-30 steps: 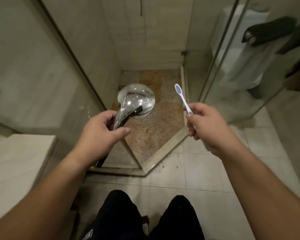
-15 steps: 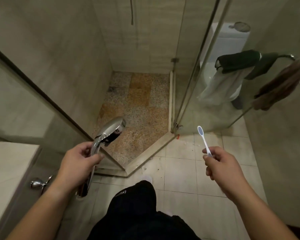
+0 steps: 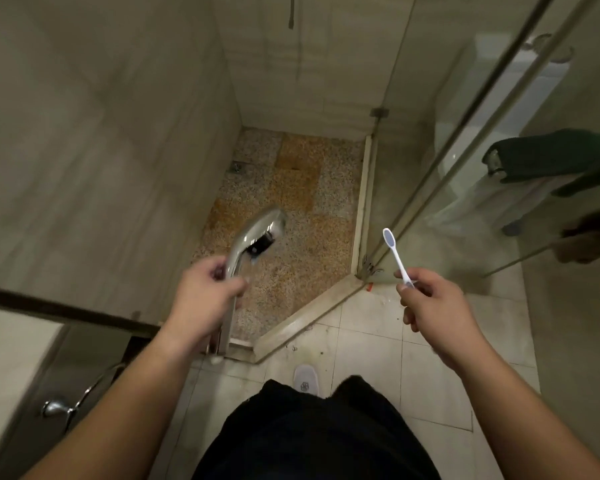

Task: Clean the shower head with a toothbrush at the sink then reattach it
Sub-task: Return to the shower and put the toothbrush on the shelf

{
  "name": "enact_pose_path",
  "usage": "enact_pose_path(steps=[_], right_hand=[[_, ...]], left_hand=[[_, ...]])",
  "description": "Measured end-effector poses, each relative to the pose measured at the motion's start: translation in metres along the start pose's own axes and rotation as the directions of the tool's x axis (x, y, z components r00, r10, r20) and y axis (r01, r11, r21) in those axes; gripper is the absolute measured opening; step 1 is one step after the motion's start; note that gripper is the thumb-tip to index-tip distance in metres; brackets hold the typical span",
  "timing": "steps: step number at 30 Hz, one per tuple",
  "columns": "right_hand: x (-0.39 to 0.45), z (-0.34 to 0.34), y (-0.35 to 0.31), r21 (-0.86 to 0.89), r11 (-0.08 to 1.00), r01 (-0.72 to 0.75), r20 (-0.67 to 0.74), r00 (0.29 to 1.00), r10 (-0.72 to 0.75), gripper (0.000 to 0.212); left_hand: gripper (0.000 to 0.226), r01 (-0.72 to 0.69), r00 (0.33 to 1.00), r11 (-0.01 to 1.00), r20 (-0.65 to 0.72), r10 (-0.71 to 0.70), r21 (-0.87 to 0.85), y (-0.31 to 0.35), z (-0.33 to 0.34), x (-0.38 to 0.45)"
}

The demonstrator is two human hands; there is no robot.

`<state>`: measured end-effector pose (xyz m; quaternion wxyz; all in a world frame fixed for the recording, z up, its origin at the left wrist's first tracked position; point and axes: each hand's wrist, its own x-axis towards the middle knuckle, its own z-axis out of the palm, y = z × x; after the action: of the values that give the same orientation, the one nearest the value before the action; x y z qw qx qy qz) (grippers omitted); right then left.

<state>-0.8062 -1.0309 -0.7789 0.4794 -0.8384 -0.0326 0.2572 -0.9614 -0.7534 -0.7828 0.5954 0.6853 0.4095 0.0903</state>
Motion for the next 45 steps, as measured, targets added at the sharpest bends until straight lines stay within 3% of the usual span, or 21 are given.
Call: enact_pose_path(steps=[6,11,18,25,29,35,41,45], right_hand=[[0.049,0.007,0.0,0.005,0.997,-0.077,0.048,0.996,0.076,0.015],[0.12,0.023,-0.044,-0.03,0.999,-0.013,0.128,0.992,0.017,0.018],[0.248,0.054,-0.172,0.005,0.983,0.183,0.185,0.966,-0.181,0.017],[0.352,0.086,-0.266,0.052,0.966,0.255,0.144,0.955,-0.26,0.017],[0.406,0.106,-0.279,0.045,0.976,0.213,0.112,0.97,-0.217,0.016],[0.459,0.124,-0.282,0.04,0.99,0.137,0.08,0.987,-0.14,0.016],[0.521,0.107,-0.276,0.042,0.998,0.039,0.06,0.997,-0.042,0.021],[0.588,0.093,-0.287,0.005,1.0,-0.007,0.035,0.999,0.007,0.02]], left_hand=[[0.016,-0.128,0.989,0.987,-0.089,0.119,-0.101,0.078,0.021,0.089],[0.014,-0.157,0.976,0.982,-0.168,0.138,-0.107,0.103,0.02,0.152],[0.011,0.012,0.974,1.0,-0.227,-0.007,0.021,0.086,-0.007,0.197],[0.017,0.105,0.927,0.993,-0.356,-0.119,-0.06,0.078,-0.036,0.273],[0.019,0.02,0.953,0.998,-0.303,-0.003,0.051,0.119,-0.055,0.369],[0.019,-0.203,0.96,0.969,-0.168,0.226,0.143,0.235,-0.064,0.508],[0.023,-0.315,0.937,0.943,-0.122,0.327,0.105,0.327,-0.038,0.613],[0.022,-0.332,0.925,0.939,-0.163,0.342,0.086,0.359,-0.011,0.671]])
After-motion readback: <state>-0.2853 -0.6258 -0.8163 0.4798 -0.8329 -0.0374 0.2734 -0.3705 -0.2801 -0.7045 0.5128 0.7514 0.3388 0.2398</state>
